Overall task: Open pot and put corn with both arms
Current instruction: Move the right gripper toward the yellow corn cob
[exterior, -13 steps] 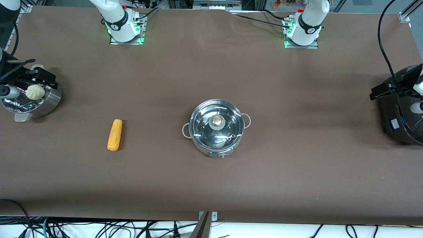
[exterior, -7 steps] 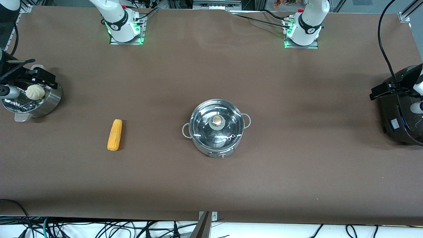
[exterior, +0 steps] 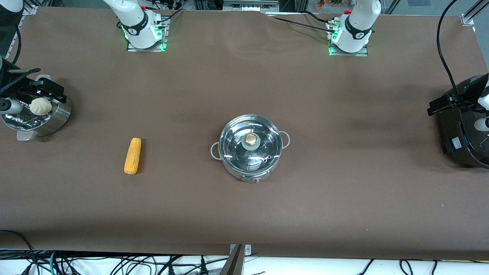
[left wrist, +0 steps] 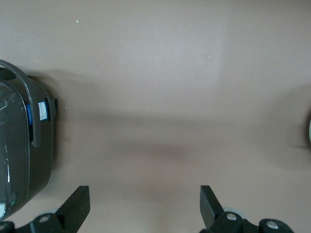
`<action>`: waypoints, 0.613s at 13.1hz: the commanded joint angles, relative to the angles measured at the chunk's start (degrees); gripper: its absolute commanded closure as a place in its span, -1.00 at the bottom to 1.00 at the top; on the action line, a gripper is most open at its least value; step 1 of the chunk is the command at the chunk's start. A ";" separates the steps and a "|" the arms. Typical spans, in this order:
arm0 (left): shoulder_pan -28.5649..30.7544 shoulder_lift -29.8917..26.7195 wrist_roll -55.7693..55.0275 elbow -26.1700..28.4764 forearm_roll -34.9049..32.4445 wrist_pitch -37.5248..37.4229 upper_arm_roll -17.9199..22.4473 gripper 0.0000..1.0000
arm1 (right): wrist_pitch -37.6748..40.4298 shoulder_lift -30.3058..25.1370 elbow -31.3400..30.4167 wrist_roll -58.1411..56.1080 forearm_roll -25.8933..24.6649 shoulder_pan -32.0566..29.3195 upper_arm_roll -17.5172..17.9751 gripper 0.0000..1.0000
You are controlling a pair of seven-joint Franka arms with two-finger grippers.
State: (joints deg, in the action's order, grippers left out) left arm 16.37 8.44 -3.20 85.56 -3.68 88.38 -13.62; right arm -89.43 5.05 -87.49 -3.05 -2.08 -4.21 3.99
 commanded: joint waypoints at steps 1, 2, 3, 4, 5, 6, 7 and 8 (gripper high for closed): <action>0.33 -0.53 0.74 -0.57 0.34 -0.84 -0.27 -1.00 | 0.75 0.66 1.44 0.06 -0.21 -0.10 0.05 -1.00; 0.33 -0.53 0.65 -0.57 0.34 -0.84 -0.27 -1.00 | 0.83 0.66 1.44 0.06 -0.21 -0.10 0.05 -1.00; 0.33 -0.53 0.65 -0.57 0.34 -0.84 -0.27 -1.00 | 0.83 0.66 1.44 0.06 -0.21 -0.10 0.05 -1.00; 0.33 -0.53 0.65 -0.57 0.34 -0.84 -0.27 -1.00 | 0.83 0.66 1.44 0.06 -0.21 -0.10 0.05 -1.00; 0.33 -0.53 0.74 -0.57 0.34 -0.84 -0.18 -1.00 | 0.83 0.66 1.44 0.06 -0.21 -0.18 0.05 -1.00; 0.33 -0.53 0.74 -0.57 0.42 -0.84 -0.18 -1.00 | 0.83 0.66 1.44 0.23 -0.21 -0.10 0.05 -1.00; 0.33 -0.53 0.74 -0.57 0.42 -0.84 -0.18 -1.00 | 0.83 0.66 1.44 1.19 -0.21 -0.10 0.05 -1.00; 0.33 -0.53 0.65 -0.57 0.42 -0.84 -0.18 -1.00 | 0.83 0.66 1.44 1.99 -0.21 -0.10 0.05 -1.00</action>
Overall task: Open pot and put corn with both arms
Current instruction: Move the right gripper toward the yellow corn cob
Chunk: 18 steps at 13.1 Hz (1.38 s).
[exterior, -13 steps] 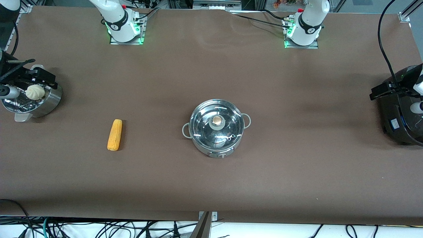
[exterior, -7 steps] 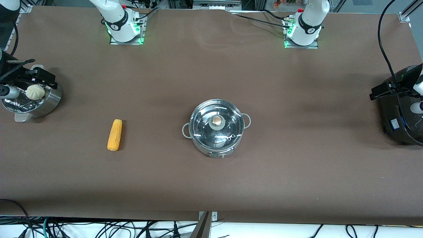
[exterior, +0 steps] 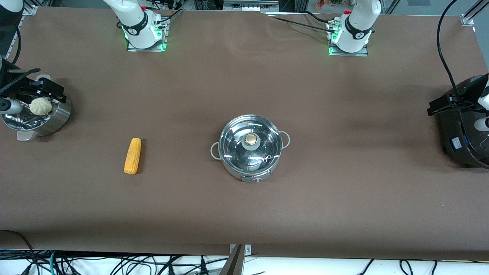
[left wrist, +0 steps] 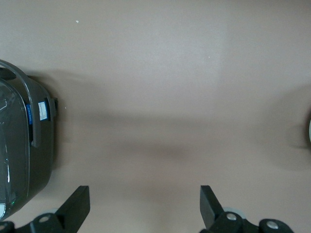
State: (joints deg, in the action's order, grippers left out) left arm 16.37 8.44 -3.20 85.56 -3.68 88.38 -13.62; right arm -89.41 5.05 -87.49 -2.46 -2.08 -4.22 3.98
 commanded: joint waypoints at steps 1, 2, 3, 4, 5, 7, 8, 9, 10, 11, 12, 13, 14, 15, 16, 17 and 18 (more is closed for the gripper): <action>0.33 -0.53 0.74 -0.57 0.42 -0.84 -0.18 -1.00 | 0.73 0.66 1.44 1.41 -0.29 -0.08 0.07 -1.00; 0.33 -0.53 0.74 -0.57 0.42 -0.84 -0.18 -1.00 | 0.73 0.66 1.44 1.41 -0.30 -0.08 0.07 -1.00; 0.33 -0.53 0.65 -0.57 0.42 -0.84 -0.18 -1.00 | 0.64 0.66 1.44 1.32 -0.30 -0.08 0.07 -1.00; 0.33 -0.53 0.65 -0.57 0.42 -0.84 -0.18 -1.00 | 0.64 0.66 1.44 1.41 -0.30 -0.17 0.07 -1.00; 0.33 -0.53 0.74 -0.57 0.42 -0.84 -0.18 -1.00 | 0.46 0.66 1.44 1.50 -0.30 -0.35 -0.02 -1.00; 0.33 -0.53 0.74 -0.57 0.42 -0.84 -0.18 -1.00 | 0.38 0.66 1.44 1.32 -0.30 -0.43 -0.11 -1.00; 0.33 -0.53 0.65 -0.57 0.42 -0.84 -0.18 -1.00 | 0.29 0.66 1.44 1.32 -0.38 -0.35 -0.11 -1.00; 0.33 -0.53 0.74 -0.57 0.42 -0.84 -0.18 -1.00 | 0.11 1.18 1.44 1.32 -0.73 -0.17 -0.11 -1.00; 0.33 -0.53 0.74 -0.57 0.42 -0.84 -0.18 -1.00 | 0.02 2.49 1.44 1.41 -0.73 -0.17 -0.02 -1.00; 0.33 -0.53 0.74 -0.57 0.42 -0.84 -0.18 -1.00 | 0.02 3.11 1.44 1.32 -0.65 -0.17 -0.02 -1.00; 0.33 -0.53 0.65 -0.57 0.42 -0.84 -0.18 -1.00 | -0.15 3.55 1.44 1.32 -0.56 -0.17 -0.02 -1.00; 0.33 -0.53 0.65 -0.57 0.42 -0.84 -0.18 -1.00 | -0.76 3.99 1.44 1.24 -0.56 0.00 -0.02 -1.00; 0.42 -0.53 0.74 -0.57 0.42 -0.84 -0.18 -1.00 | -1.38 5.48 1.44 1.32 -0.56 0.00 0.15 -1.00; 0.33 -0.53 0.74 -0.57 0.42 -0.84 -0.18 -1.00 | -1.47 6.62 1.44 1.32 -0.30 0.00 0.15 -1.00; 0.33 -0.53 0.74 -0.57 0.42 -0.84 -0.18 -1.00 | -1.82 7.94 1.44 1.32 -0.12 0.00 0.15 -1.00; 0.33 -0.53 0.74 -0.57 0.42 -0.84 -0.18 -1.00 | -2.78 9.17 1.44 1.32 -0.03 0.09 0.15 -1.00; 0.33 -0.53 0.65 -0.57 0.42 -0.84 -0.26 -1.00 | -3.40 10.40 1.36 1.50 0.06 0.44 0.24 -1.00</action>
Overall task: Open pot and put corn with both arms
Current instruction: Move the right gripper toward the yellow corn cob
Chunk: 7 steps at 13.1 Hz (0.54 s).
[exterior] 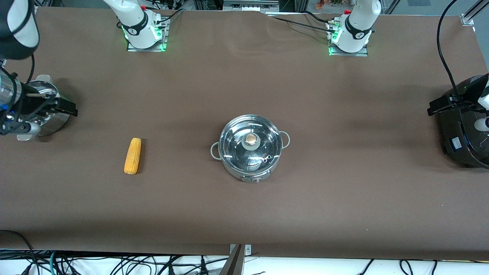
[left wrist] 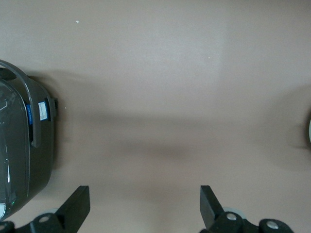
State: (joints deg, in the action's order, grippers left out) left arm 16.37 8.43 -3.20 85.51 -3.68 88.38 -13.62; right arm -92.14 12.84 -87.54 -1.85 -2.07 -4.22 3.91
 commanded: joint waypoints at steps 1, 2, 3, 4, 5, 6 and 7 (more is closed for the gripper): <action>0.33 -0.61 0.65 -0.52 0.42 -0.84 -0.26 -1.00 | -1.19 3.67 1.41 1.14 -0.13 1.40 0.31 -1.00; 0.33 -0.61 0.74 -0.52 0.42 -0.84 -0.26 -1.00 | -2.94 4.73 1.32 1.32 -0.13 2.28 0.31 -1.00; 0.33 -0.61 0.65 -0.52 0.42 -0.75 -0.44 -1.00 | -4.96 6.22 0.97 1.32 -0.05 2.72 0.31 -1.00; 0.33 -0.53 0.65 -0.52 0.42 -0.66 -0.44 -1.00 | -6.72 8.32 0.97 1.41 -0.04 3.07 0.31 -1.00; 0.33 -0.61 0.65 -0.52 0.42 -0.75 -0.35 -1.00 | -8.65 10.34 0.88 1.41 0.13 3.25 0.31 -1.00; 0.33 -0.53 0.65 -0.52 0.34 -0.66 -0.26 -1.00 | -10.76 12.62 0.79 1.41 0.83 3.43 0.31 -1.00; 0.33 -0.52 0.65 -0.52 0.34 -0.66 -0.35 -1.00 | -12.17 14.39 0.79 1.41 1.53 3.43 0.31 -1.00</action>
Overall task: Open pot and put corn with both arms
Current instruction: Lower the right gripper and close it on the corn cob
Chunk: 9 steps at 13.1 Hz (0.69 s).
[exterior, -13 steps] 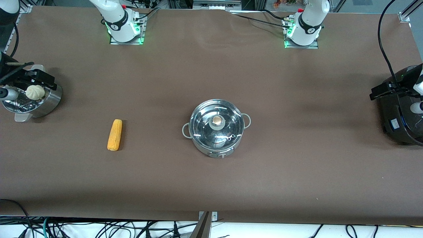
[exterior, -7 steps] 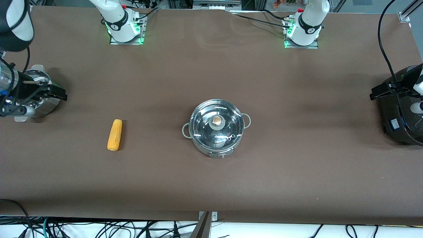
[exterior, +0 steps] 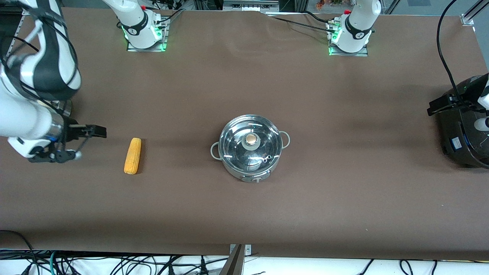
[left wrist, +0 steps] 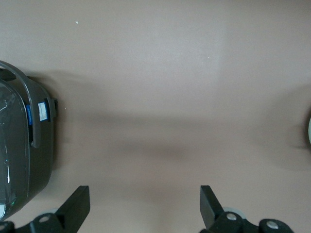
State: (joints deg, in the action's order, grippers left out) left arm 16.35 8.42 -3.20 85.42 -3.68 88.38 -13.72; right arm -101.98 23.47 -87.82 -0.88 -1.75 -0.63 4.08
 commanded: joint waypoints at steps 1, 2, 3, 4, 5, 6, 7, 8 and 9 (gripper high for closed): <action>0.35 -0.60 0.65 -0.43 0.42 -0.66 -0.34 -1.00 | -3.39 5.25 0.98 0.44 1.49 -0.16 0.13 -1.00; 0.35 -0.51 0.65 -0.43 0.42 -0.66 -0.26 -1.00 | -4.70 6.48 0.90 0.44 1.49 -0.16 0.13 -1.00; 0.35 -0.51 0.65 -0.43 0.42 -0.66 -0.26 -1.00 | -6.11 7.80 0.63 0.44 1.49 -0.16 0.13 -1.00; 0.35 -0.51 0.65 -0.43 0.42 -0.66 -0.34 -1.00 | -8.04 9.12 0.02 0.44 1.49 0.28 0.13 -1.00; 0.35 -0.60 0.65 -0.43 0.42 -0.66 -0.43 -1.00 | -10.32 9.83 -1.38 0.44 1.49 0.54 0.22 -1.00; 0.35 -0.60 0.65 -0.43 0.42 -0.66 -0.35 -1.00 | -12.78 10.01 -2.87 0.44 1.49 0.98 0.13 -1.00; 0.35 -0.60 0.65 -0.43 0.42 -0.66 -0.35 -1.00 | -15.06 10.36 -4.19 0.44 1.49 1.25 0.13 -1.00; 0.35 -0.60 0.65 -0.43 0.42 -0.66 -0.35 -1.00 | -16.39 10.89 -5.25 0.44 1.49 1.25 0.13 -1.00; 0.35 -0.60 0.65 -0.43 0.42 -0.66 -0.35 -1.00 | -17.54 11.67 -5.78 0.44 1.49 1.25 0.13 -1.00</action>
State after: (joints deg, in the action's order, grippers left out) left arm 16.35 8.42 -3.20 85.39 -3.68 88.38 -13.75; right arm -116.87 35.22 -91.28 -0.76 -1.04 0.61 4.11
